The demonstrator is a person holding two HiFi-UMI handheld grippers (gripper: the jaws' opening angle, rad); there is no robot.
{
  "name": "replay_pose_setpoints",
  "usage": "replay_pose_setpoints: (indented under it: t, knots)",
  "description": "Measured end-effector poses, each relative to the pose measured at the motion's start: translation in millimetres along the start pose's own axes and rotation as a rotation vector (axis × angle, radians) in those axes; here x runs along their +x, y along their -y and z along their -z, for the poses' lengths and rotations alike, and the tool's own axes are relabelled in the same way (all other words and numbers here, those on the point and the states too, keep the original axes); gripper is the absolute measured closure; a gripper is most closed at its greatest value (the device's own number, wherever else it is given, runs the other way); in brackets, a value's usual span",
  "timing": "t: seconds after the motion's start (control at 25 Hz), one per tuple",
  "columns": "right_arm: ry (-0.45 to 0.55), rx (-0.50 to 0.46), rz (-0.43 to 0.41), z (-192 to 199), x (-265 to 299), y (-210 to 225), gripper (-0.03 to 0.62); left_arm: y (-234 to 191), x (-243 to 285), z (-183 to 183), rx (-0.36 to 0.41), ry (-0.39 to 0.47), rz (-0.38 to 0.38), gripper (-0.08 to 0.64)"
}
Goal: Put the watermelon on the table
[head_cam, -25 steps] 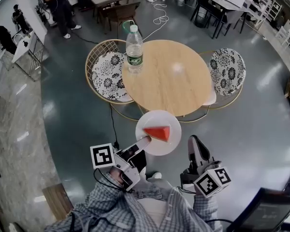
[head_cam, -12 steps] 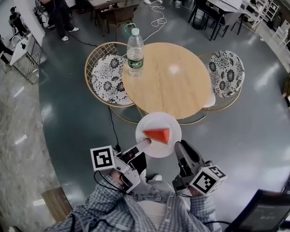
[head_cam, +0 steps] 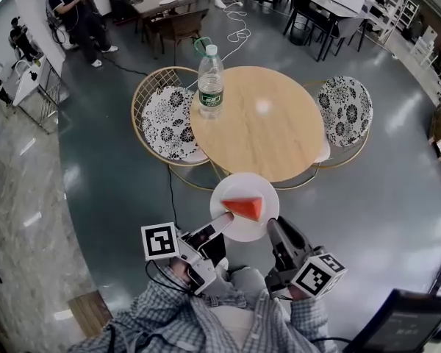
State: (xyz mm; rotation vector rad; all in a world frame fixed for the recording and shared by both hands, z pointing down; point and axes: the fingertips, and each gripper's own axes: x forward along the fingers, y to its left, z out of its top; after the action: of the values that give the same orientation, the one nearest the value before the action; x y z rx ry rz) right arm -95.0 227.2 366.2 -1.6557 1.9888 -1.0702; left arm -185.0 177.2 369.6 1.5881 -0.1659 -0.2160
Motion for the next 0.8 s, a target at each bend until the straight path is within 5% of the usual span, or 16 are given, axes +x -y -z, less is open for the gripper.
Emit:
replay_pose_setpoints:
  t: [0.8]
  knots:
    - [0.025,0.002,0.012,-12.4,15.3,10.7,0.502,-3.3,16.5,-15.5,-0.015,-0.005,0.015,0.532]
